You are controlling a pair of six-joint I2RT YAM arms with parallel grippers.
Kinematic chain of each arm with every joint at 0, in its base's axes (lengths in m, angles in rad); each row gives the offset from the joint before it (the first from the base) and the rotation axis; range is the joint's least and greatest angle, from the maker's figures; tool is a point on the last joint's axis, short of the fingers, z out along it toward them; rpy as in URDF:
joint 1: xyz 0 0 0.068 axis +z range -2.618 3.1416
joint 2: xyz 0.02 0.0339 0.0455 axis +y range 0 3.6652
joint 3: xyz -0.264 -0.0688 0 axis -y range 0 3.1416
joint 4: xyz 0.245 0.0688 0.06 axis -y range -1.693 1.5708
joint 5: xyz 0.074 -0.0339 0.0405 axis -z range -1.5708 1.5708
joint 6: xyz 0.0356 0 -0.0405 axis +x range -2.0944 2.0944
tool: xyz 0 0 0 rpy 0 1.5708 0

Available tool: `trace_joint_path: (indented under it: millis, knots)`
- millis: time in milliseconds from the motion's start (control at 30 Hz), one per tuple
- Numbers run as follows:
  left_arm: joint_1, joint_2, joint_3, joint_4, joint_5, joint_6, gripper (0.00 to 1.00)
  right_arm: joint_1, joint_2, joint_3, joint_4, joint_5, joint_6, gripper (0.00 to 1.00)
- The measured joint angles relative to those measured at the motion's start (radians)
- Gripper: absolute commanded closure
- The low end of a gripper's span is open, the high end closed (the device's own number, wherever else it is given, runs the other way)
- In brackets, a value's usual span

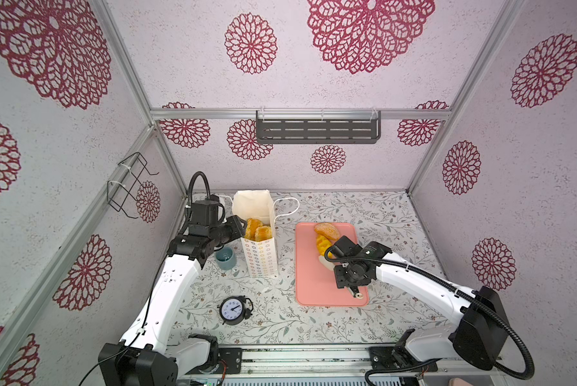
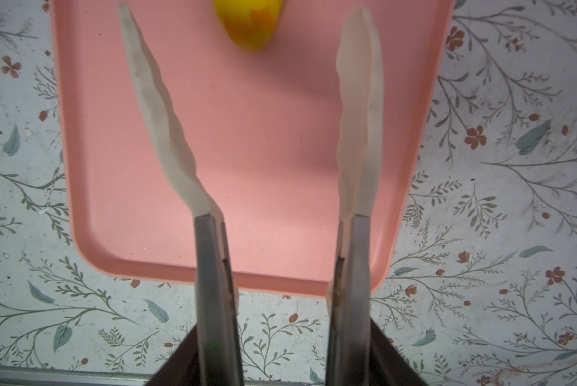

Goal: Place the fake bread into the paper bag
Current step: 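Close the tongs on the yellow striped bun with right gripper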

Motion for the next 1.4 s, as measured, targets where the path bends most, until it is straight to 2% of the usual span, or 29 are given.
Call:
trace_joint_path:
  millis: [467,867,967,1167,1400]
  knots:
    - [0.0,0.0,0.0,0.006,0.0,0.0,0.58,-0.035,0.149,0.061,0.038,0.0,-0.036,0.41]
    - [0.0,-0.002,-0.003,0.007,0.0,0.0,0.58,-0.087,0.302,0.142,0.109,-0.01,-0.071,0.45]
    - [0.0,-0.003,-0.004,0.007,0.0,0.0,0.58,-0.092,0.323,0.15,0.113,-0.009,-0.078,0.48]
    - [0.0,-0.004,-0.004,0.007,0.0,0.0,0.58,-0.093,0.33,0.15,0.119,-0.011,-0.085,0.65]
    - [0.0,-0.004,-0.003,0.004,-0.002,0.001,0.58,-0.09,0.245,0.112,0.129,-0.031,-0.079,0.7]
